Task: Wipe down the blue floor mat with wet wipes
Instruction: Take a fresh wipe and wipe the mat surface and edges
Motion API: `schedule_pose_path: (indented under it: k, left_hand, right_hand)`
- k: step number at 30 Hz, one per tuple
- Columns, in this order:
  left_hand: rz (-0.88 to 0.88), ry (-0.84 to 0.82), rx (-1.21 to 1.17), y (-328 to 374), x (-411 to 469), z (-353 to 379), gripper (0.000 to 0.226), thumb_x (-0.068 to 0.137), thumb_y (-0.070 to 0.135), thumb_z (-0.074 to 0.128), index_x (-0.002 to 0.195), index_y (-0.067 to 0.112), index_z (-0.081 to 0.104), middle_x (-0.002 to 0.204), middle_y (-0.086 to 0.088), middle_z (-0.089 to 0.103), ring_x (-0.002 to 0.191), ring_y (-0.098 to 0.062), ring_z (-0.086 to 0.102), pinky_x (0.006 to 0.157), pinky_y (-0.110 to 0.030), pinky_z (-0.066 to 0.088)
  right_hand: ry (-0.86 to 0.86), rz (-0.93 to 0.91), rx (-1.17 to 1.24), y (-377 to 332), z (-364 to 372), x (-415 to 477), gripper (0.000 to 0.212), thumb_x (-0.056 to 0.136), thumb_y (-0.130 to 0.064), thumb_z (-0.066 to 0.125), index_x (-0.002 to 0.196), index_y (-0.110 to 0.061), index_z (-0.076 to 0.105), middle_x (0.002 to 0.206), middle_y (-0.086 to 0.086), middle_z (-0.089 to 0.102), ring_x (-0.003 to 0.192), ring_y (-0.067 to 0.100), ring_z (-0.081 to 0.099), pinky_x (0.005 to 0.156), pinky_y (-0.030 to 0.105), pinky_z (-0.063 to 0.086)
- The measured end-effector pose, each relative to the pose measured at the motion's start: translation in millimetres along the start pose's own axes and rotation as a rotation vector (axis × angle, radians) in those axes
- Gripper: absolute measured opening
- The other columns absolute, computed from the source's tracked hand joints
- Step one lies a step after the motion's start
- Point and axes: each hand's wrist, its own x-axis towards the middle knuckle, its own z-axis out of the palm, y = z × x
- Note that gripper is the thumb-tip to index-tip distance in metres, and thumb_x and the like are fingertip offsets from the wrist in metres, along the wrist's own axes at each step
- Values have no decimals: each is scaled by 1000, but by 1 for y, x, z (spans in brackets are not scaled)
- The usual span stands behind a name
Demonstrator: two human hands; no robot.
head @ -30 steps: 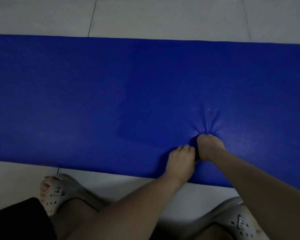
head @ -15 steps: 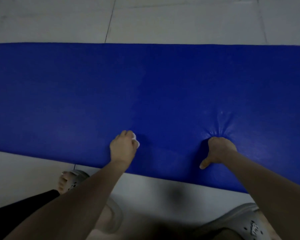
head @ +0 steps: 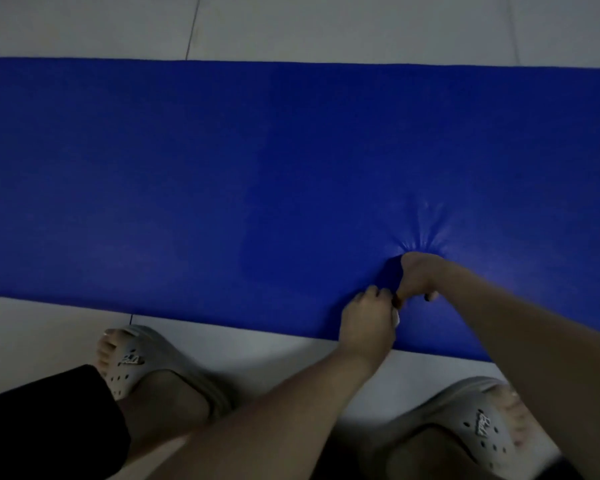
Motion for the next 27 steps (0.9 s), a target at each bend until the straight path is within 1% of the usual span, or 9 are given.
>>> schedule_pose_path:
  k: [2, 3, 6, 10, 12, 15, 18, 24, 27]
  left_hand:
    - [72, 56, 79, -1, -2, 4, 5, 83, 14, 67, 87, 17, 65, 83, -3, 62, 69, -22, 60, 60, -35, 50]
    - [116, 56, 127, -6, -2, 0, 9, 77, 13, 70, 83, 18, 65, 78, -2, 61, 65, -22, 59, 60, -35, 50]
    - [117, 99, 242, -41, 3, -24, 19, 63, 19, 74, 78, 20, 64, 73, -2, 60, 64, -25, 58, 63, -34, 49]
    - [-57, 128, 241, -113, -3, -68, 12, 67, 20, 64, 79, 20, 63, 76, -5, 60, 67, -30, 58, 62, -36, 46]
    - [-202, 150, 279, -154, -9, -91, 10, 78, 20, 64, 88, 18, 64, 87, -7, 62, 77, -31, 59, 66, -37, 46]
    - [-381, 220, 238, -189, -19, -110, 12, 91, 22, 61, 101, 16, 64, 99, -6, 63, 84, -25, 60, 71, -38, 53]
    - [-433, 247, 180, -176, -18, -102, 16, 96, 23, 57, 107, 13, 63, 100, -6, 64, 86, -24, 61, 72, -38, 53]
    - [-269, 171, 92, -93, -12, -58, 15, 93, 23, 55, 100, 12, 63, 94, -8, 63, 83, -27, 62, 67, -36, 45]
    - [-186, 122, 93, -49, -11, -31, 9, 82, 20, 65, 85, 12, 64, 80, -10, 63, 68, -30, 62, 54, -36, 45]
  right_hand:
    - [-143, -7, 110, 7, -10, 4, 41, 71, -16, 87, 87, -13, 49, 70, 6, 57, 63, 19, 57, 73, 35, 62]
    - [-139, 1, 92, 10, -10, 5, 38, 73, -11, 84, 88, -12, 49, 70, 8, 57, 62, 19, 56, 73, 35, 62]
    - [-31, 0, -87, 1, -3, 0, 35, 79, -10, 77, 98, -11, 48, 88, 11, 62, 70, 23, 66, 69, 34, 61]
    - [12, 6, -213, -8, 0, -6, 36, 79, -15, 75, 107, -9, 55, 87, 7, 61, 67, 20, 65, 74, 33, 59]
    - [30, 15, -229, -11, 0, -7, 32, 77, -18, 75, 101, -10, 55, 84, 4, 61, 64, 18, 62, 73, 31, 57]
    - [60, 17, -233, -14, 2, -9, 29, 74, -20, 74, 89, -13, 50, 84, 4, 61, 65, 19, 62, 70, 30, 57]
    - [41, 29, -214, -15, 0, -10, 27, 73, -18, 74, 89, -13, 52, 82, 4, 64, 66, 20, 64, 72, 31, 58]
    - [38, 19, -173, -12, 0, -5, 25, 71, -13, 75, 84, -11, 54, 73, 5, 62, 65, 21, 63, 76, 34, 59]
    - [37, 19, -161, -13, 0, -3, 23, 71, -12, 75, 83, -10, 55, 69, 5, 62, 64, 21, 64, 75, 34, 60]
